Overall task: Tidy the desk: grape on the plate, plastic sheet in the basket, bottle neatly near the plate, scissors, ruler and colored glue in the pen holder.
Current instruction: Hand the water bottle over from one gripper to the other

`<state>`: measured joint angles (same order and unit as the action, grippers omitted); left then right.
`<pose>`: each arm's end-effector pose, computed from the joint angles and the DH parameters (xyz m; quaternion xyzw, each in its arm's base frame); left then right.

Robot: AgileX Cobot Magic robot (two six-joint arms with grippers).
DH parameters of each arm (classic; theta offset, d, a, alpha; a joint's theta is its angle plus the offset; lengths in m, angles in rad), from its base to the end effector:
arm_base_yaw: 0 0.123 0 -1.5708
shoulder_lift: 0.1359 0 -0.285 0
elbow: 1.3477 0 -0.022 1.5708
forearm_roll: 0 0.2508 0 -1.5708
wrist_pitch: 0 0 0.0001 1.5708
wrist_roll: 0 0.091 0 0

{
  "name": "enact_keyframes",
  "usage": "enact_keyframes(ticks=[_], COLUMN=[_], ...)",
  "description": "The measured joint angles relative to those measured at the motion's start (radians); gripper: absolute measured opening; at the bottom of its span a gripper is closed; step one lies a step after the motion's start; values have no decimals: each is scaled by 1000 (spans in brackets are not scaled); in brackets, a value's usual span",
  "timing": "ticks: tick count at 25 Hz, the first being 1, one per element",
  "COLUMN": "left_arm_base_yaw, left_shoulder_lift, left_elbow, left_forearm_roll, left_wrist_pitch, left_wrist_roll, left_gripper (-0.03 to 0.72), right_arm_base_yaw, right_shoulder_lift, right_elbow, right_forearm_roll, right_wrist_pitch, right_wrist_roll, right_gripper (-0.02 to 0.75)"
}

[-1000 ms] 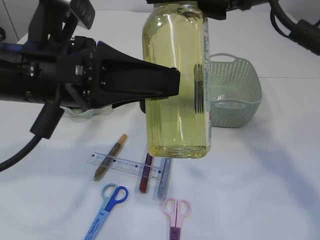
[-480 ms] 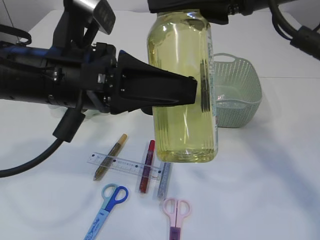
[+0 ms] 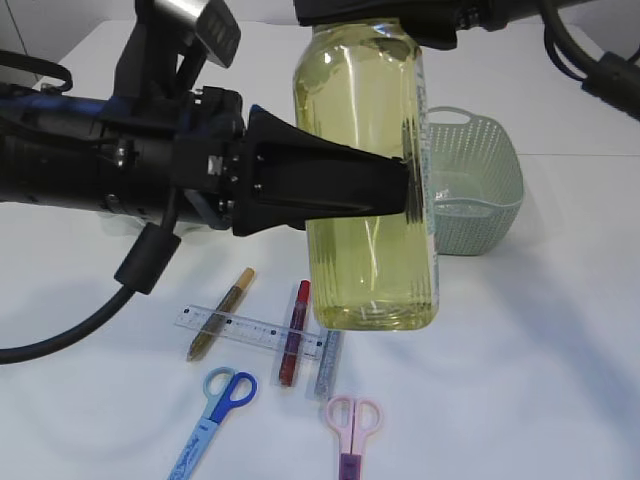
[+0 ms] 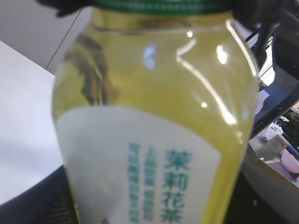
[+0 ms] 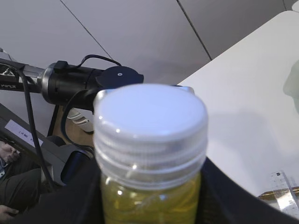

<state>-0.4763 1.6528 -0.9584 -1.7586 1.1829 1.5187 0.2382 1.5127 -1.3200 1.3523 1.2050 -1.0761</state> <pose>0.2440 -0.2191 0.2696 0.3331 0.6527 -0.6218 0.2765 0.2760 0.1524 0.3809 -0.3568 0.7016 0.5147 0.3400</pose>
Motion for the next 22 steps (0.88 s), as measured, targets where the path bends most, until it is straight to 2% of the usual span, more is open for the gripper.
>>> enact_keyframes(ticks=[10, 22], left_arm_base_yaw=[4, 20], left_shoulder_lift=[2, 2], left_elbow=[-4, -7], left_forearm_roll=[0, 5], left_wrist_pitch=[-1, 5], left_wrist_roll=[1, -3], left_gripper=[428, 417], right_arm_base_yaw=[0, 0], right_shoulder_lift=[0, 0], right_elbow=[0, 0], right_forearm_roll=[6, 10], right_wrist_pitch=[3, -2], right_wrist_roll=[-6, -8], right_gripper=[357, 357])
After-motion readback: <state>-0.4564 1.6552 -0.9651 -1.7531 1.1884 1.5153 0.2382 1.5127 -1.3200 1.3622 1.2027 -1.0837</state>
